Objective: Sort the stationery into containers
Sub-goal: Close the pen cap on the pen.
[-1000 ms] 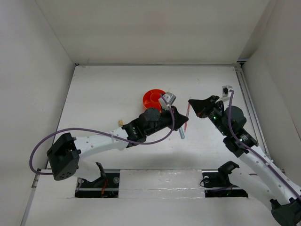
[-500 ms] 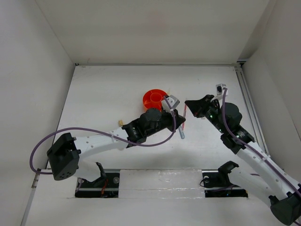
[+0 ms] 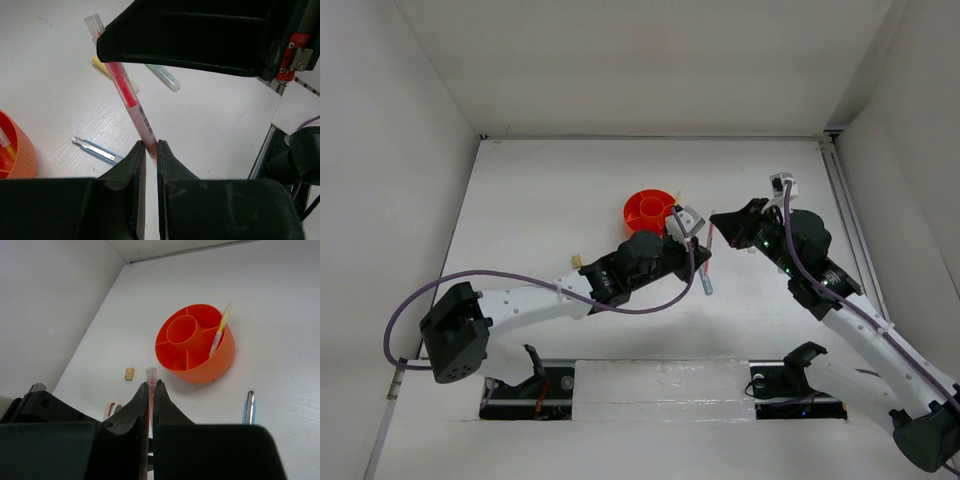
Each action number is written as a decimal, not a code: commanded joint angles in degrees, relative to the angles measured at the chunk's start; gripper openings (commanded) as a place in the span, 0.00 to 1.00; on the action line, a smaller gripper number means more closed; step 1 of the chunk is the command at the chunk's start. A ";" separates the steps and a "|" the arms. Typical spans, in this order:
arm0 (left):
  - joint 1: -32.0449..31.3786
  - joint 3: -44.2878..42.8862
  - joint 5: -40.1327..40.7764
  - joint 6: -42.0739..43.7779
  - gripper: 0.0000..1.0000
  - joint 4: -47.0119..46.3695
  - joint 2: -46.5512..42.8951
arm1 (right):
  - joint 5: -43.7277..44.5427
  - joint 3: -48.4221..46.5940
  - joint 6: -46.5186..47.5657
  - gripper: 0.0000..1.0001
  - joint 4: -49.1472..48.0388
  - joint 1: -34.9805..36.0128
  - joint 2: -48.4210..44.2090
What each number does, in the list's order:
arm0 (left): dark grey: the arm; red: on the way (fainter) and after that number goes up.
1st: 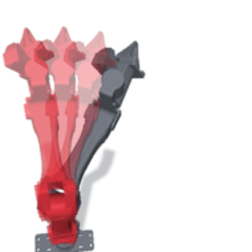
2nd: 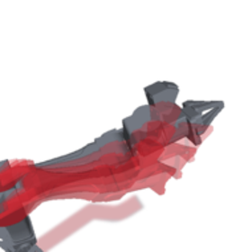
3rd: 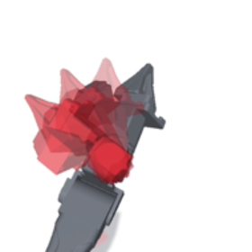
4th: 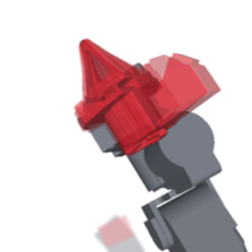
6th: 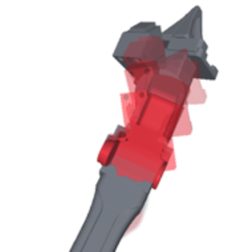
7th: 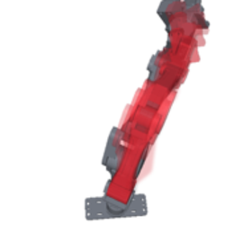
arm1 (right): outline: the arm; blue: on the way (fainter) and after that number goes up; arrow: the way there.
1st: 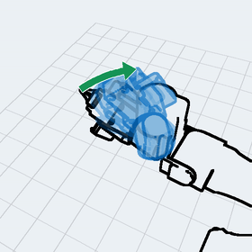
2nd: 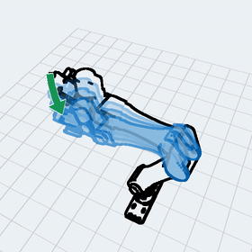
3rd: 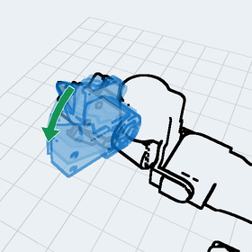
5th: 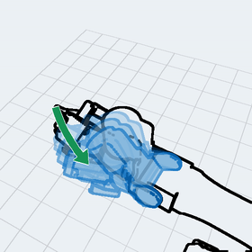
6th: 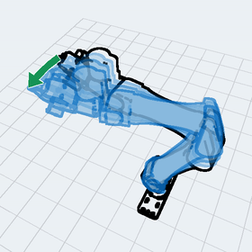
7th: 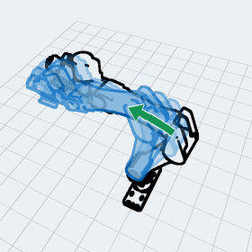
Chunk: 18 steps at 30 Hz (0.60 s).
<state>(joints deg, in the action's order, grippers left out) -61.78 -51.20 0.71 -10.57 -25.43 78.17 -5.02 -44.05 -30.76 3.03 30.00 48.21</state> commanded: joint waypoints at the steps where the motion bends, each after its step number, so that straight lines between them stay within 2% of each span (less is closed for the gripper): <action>1: 0.08 -1.27 0.26 3.36 0.00 -11.22 -4.96 | -6.76 1.87 -0.26 0.00 6.11 0.94 0.93; 7: 0.08 -0.74 3.15 4.41 0.00 -11.22 -6.01 | -6.76 2.39 -0.26 0.00 6.11 0.94 0.40; 18: 0.08 -0.74 3.15 5.47 0.00 -10.08 -6.54 | -7.99 3.54 0.26 0.00 5.59 1.47 1.45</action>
<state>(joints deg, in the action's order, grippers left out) -61.89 -50.15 2.07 -7.99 -22.61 76.29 -7.14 -42.52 -31.07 1.67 30.00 48.51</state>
